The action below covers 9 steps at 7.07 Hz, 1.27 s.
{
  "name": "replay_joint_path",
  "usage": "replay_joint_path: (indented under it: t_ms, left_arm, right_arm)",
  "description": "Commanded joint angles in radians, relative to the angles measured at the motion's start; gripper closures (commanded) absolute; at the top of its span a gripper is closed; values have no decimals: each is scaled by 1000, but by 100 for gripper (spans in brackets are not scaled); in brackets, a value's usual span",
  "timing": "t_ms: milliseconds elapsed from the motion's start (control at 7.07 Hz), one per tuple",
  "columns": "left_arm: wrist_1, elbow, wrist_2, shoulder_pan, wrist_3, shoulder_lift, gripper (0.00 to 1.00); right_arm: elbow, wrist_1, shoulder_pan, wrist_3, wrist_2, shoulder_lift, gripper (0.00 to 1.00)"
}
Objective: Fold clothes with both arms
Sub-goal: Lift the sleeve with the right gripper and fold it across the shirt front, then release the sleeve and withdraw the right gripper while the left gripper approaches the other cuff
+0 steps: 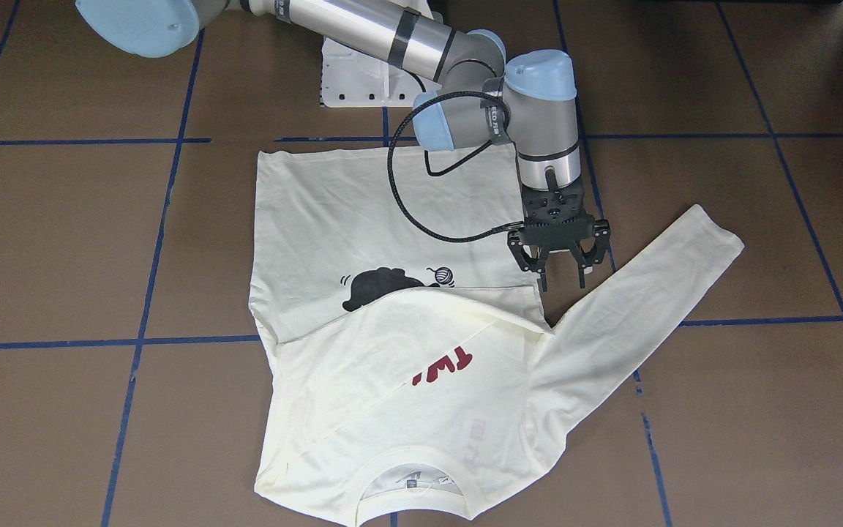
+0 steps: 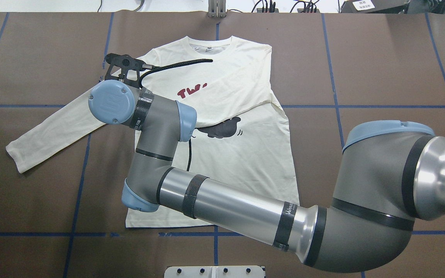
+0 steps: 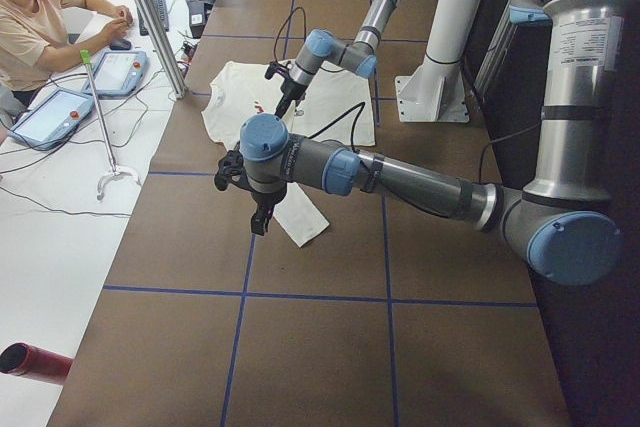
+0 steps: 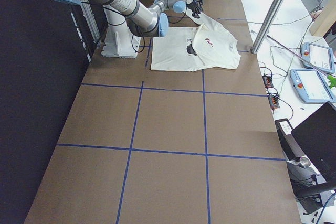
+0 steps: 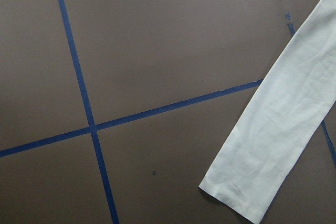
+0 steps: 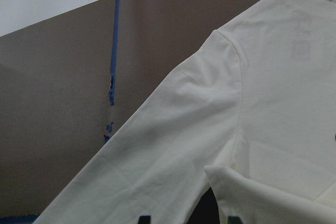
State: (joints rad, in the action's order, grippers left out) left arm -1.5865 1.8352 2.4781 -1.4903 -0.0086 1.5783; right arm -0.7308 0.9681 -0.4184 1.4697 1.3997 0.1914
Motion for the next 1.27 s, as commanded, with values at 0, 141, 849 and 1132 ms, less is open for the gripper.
replay_joint_path:
  t_ms: [0,141,849,1132]
  left_arm:
    - [-172,-16,-13,138,-150,-1,0]
    - [-291,-66,-43,201,-324,-1,0]
    - [-610,-370,-183,404,-594,0,15]
    - [-607,-370,-180,442,-619,-1,35]
  right_arm:
    - [-122,17,-38,53,86,52,3]
    - [-388,79,-96,52,202,232,4]
    - [-933,135,-339,27,552,759,19]
    - [-978,132,-369,-22,601,816,17]
